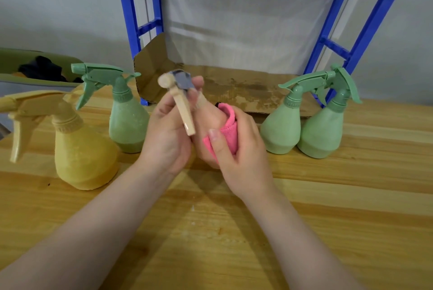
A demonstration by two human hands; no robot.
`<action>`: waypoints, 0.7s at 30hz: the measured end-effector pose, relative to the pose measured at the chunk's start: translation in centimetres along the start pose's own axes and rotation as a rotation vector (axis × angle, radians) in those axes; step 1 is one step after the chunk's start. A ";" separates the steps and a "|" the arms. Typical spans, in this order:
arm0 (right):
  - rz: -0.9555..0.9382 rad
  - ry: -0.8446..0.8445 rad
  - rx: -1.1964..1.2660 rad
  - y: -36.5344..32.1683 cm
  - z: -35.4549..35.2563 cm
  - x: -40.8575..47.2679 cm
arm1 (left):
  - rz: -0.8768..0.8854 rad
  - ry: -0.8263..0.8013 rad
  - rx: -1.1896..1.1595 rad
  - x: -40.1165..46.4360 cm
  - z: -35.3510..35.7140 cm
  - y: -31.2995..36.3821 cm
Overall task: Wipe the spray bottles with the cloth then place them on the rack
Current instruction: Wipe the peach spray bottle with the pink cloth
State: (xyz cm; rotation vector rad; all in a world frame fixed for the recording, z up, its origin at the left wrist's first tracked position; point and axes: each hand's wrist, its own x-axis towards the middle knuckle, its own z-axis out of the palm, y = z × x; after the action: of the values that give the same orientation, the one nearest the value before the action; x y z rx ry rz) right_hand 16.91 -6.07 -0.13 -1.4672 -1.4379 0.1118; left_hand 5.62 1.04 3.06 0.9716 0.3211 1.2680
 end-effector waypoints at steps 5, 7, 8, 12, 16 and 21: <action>0.016 -0.031 0.221 0.8 0.7 -0.2 | 0.120 0.105 -0.057 1.0 -0.6 1.3; 0.070 -0.079 0.341 1.1 1.2 -0.5 | 0.139 0.110 -0.096 1.3 -0.8 1.6; 0.096 -0.099 0.396 1.2 1.3 -0.6 | 0.147 0.104 -0.087 1.3 -0.9 1.6; 0.136 -0.063 0.439 1.2 1.0 -0.3 | 0.126 0.054 0.034 1.2 -0.9 1.5; 0.106 -0.034 0.380 1.0 0.1 0.1 | 0.135 -0.049 0.171 1.2 -1.0 1.2; 0.081 -0.049 0.332 0.7 -0.6 0.6 | 0.115 -0.273 0.269 0.6 -0.8 1.1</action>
State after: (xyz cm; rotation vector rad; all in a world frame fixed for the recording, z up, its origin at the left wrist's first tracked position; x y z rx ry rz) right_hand 17.91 -5.79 0.02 -1.2552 -1.3256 0.4194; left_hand 4.50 1.86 3.63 1.3941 0.2280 1.1963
